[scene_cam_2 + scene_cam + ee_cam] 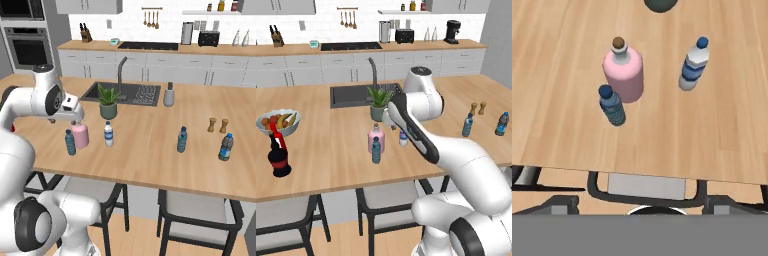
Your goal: Move the plastic bottles in the middle to the plastics group, and the glass bottles in the middle to the glass group.
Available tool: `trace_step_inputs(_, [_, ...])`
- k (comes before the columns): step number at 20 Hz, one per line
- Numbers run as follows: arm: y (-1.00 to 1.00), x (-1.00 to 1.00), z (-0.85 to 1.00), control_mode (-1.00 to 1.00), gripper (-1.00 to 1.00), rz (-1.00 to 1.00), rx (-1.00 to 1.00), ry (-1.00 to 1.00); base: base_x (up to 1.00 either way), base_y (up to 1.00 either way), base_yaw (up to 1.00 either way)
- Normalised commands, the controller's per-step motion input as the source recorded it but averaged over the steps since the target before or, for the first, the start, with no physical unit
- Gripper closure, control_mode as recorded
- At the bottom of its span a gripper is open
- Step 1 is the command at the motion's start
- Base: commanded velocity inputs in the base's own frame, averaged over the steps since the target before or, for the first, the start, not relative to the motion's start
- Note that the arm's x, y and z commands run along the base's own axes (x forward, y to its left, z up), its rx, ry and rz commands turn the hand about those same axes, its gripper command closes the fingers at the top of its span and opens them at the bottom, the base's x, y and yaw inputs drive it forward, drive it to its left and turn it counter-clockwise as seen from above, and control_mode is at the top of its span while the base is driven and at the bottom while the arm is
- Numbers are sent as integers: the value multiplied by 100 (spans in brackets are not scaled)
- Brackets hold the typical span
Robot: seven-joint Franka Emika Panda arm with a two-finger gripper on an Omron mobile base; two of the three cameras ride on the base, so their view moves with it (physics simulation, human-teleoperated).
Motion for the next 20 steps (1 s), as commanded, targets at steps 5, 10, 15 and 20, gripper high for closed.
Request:
trace_step_inputs(5, [67, 49, -64, -100, -100, 0, 2, -17, 0, 0, 0])
trace_step_inputs(10, [38, 39, -34, -100, -100, 0, 1, -5, 0, 0, 0])
trace_step_inputs(15, [0, 14, 0, -100, -100, 0, 0, 5, 0, 0, 0])
trace_step_inputs(20, [-4, 16, -2, -100, -100, 0, 0, 8, 0, 0, 0])
